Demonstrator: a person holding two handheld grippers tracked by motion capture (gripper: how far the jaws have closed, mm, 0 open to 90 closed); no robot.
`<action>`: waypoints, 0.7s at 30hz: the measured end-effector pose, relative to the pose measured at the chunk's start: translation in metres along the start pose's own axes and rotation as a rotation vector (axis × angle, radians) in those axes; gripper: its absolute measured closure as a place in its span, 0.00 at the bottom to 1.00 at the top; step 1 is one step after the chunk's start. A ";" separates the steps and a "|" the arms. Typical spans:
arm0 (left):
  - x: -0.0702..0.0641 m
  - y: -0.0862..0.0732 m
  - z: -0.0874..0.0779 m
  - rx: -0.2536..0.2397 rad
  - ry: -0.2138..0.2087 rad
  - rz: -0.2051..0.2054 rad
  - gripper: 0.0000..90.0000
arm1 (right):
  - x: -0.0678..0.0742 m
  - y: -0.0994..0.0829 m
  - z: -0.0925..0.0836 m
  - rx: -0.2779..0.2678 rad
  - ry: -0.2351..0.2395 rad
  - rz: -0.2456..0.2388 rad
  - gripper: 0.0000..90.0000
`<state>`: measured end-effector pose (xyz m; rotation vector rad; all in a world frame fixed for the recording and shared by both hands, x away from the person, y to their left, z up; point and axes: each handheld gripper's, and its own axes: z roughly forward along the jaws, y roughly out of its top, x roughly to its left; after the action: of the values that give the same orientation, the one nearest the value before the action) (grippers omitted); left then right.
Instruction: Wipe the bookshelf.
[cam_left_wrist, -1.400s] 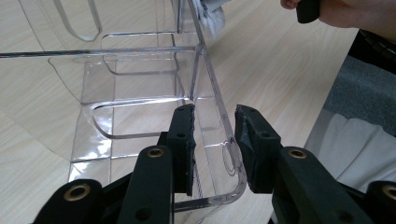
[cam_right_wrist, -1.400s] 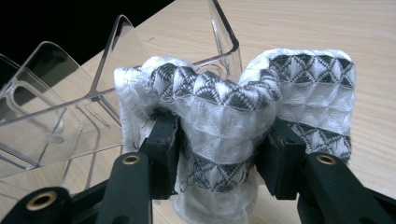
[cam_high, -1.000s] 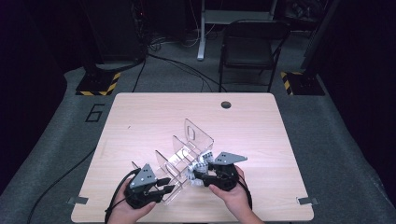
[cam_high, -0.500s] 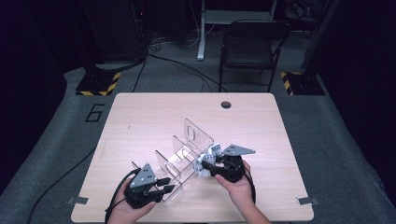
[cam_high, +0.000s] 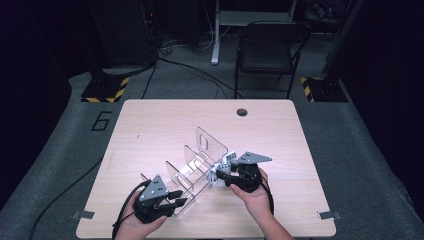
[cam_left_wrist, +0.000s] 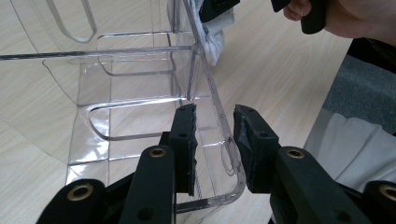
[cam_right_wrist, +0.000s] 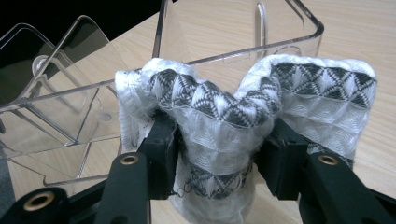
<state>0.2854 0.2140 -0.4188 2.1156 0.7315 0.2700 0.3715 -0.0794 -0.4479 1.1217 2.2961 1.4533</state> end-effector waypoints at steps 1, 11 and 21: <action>0.000 0.000 0.001 -0.005 0.005 -0.002 0.77 | 0.000 0.000 0.000 0.000 0.000 0.000 0.58; -0.001 0.000 0.000 0.004 -0.002 0.009 0.77 | 0.039 -0.008 0.000 0.011 0.067 -0.110 0.58; 0.000 -0.001 0.001 -0.010 0.006 0.000 0.77 | 0.019 -0.004 -0.002 -0.004 0.031 -0.002 0.58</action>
<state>0.2856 0.2142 -0.4197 2.1064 0.7323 0.2799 0.3555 -0.0690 -0.4460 1.1030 2.3136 1.4837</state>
